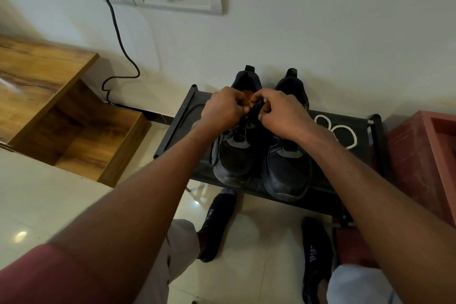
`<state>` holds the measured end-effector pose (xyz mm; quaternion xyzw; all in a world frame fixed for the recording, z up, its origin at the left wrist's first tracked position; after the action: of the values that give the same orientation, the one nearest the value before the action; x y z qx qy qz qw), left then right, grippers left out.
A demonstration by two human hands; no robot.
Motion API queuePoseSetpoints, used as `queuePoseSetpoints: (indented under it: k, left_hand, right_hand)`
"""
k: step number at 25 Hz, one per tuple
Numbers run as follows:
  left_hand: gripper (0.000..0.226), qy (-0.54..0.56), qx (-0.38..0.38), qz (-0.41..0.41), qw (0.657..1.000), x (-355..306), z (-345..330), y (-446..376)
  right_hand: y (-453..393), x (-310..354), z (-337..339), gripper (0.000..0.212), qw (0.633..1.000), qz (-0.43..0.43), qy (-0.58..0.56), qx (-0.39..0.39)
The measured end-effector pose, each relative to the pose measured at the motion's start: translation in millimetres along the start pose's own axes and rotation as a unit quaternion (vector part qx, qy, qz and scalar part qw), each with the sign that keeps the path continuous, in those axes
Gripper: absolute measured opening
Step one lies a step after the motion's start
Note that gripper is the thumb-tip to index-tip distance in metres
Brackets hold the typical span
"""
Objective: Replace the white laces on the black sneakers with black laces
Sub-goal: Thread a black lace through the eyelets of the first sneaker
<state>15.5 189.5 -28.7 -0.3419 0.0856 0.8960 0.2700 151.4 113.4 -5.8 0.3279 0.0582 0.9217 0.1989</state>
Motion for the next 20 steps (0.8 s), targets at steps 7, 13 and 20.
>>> queuePoseSetpoints:
  k: [7,13,20]
  left_hand:
    - [0.019,0.057,0.065,-0.024,0.996,7,4,-5]
    - [0.010,0.114,0.057,-0.026,0.992,2,-4,-1]
    - [0.021,0.139,0.099,0.013,0.985,-8,1,6]
  right_hand:
    - [0,-1,-2,0.048,1.000,0.002,-0.001,0.019]
    - [0,-1,0,0.047,1.000,-0.003,0.004,0.000]
    - [4,-6,4,0.009,0.995,-0.064,-0.018,-0.074]
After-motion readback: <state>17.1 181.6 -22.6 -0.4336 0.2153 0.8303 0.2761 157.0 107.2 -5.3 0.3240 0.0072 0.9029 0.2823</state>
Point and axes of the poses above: each hand's wrist, its own y-axis away from the middle knuckle, its own z-axis out of the back of the hand, x = y × z, the point moved 6 cm from there along -y, towards the middle knuckle, and after that the axes turned 15 degrees about -z, right-handed, at the moved point
